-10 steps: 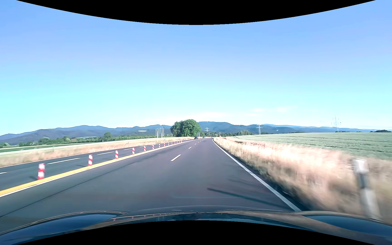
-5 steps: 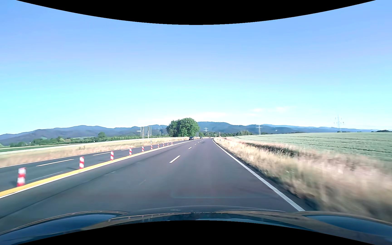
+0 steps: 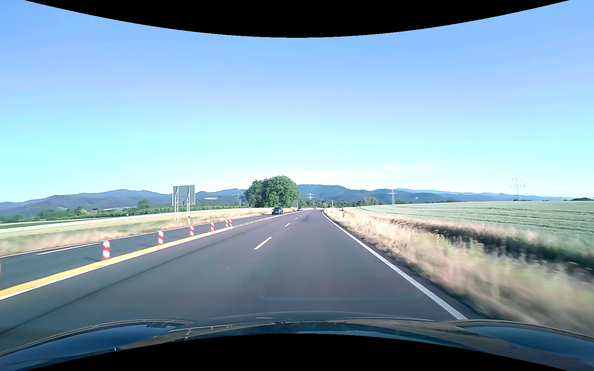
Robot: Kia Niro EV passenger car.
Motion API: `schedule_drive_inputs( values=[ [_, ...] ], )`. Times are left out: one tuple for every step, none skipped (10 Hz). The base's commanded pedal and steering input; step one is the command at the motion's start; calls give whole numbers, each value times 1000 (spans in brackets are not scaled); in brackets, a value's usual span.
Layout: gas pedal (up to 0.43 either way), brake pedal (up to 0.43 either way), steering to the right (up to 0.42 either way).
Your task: Follow the waypoints while adhering to traffic rules and regulations
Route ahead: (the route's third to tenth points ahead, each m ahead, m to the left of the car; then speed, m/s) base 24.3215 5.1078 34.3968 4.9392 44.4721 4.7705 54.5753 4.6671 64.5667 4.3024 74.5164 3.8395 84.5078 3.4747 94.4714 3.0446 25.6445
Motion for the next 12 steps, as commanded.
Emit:
schedule_drive_inputs(
  values=[
    [228, 0, 3],
    [228, 0, 2],
    [228, 0, 2],
    [228, 0, 2],
    [228, 0, 2],
    [228, 0, 2],
    [228, 0, 2],
    [228, 0, 3],
    [228, 0, 2],
    [228, 0, 3],
    [228, 0, 2],
    [228, 0, 2]
  ],
)
